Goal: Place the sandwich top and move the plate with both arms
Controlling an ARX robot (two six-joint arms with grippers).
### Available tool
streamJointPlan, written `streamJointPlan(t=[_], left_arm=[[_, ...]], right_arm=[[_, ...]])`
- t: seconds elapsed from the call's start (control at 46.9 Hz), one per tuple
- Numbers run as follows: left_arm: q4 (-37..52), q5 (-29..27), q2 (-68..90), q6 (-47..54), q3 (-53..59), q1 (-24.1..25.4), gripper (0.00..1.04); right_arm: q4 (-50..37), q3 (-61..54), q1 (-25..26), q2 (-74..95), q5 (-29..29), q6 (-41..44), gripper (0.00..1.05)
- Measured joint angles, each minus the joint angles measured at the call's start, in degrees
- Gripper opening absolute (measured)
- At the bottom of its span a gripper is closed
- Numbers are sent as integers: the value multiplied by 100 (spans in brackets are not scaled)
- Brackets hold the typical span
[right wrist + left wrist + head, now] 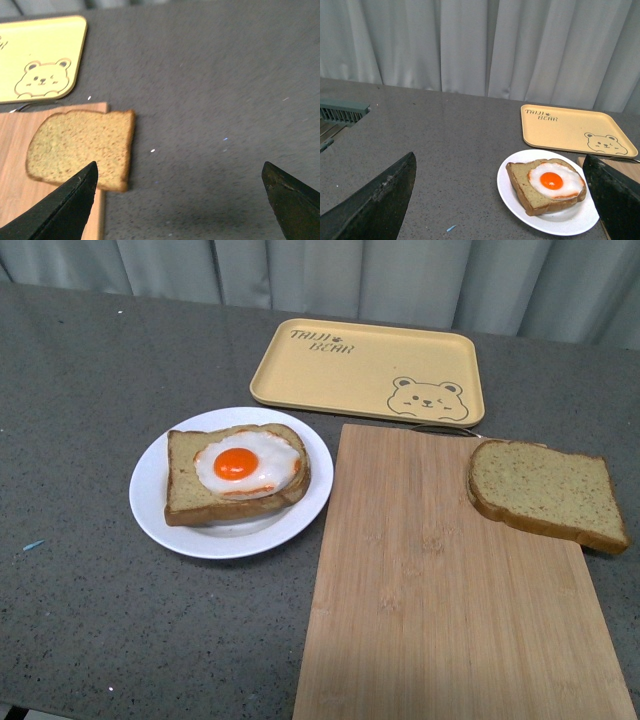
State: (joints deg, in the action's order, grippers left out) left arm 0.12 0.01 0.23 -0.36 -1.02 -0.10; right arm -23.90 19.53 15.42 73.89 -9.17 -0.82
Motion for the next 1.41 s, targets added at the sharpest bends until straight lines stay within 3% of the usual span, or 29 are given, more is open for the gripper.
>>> streamJointPlan(t=[0.192,0.405,0.725,1.003,1.301,1.408], left_arm=[[0,0,0,0,0,0,98],[0,0,0,0,0,0,98],[0,0,0,-2,0,0,98],[0,0,0,0,0,0,98],[0,0,0,0,0,0,98],[0,0,0,0,0,0,98]], right_arm=[[697,1305,2,1945,-820,-293,95],[1598,2361,11,3226,-1224,-505,95],[1377,3053,-192,4450,-1792,-1316,94],[1412,3305,-455,4848,-1657,-1810,39],[1469,3217,-365,4551,-1860,-1912,1],[1510,3169,-345,4341,-2076,-1980,1]])
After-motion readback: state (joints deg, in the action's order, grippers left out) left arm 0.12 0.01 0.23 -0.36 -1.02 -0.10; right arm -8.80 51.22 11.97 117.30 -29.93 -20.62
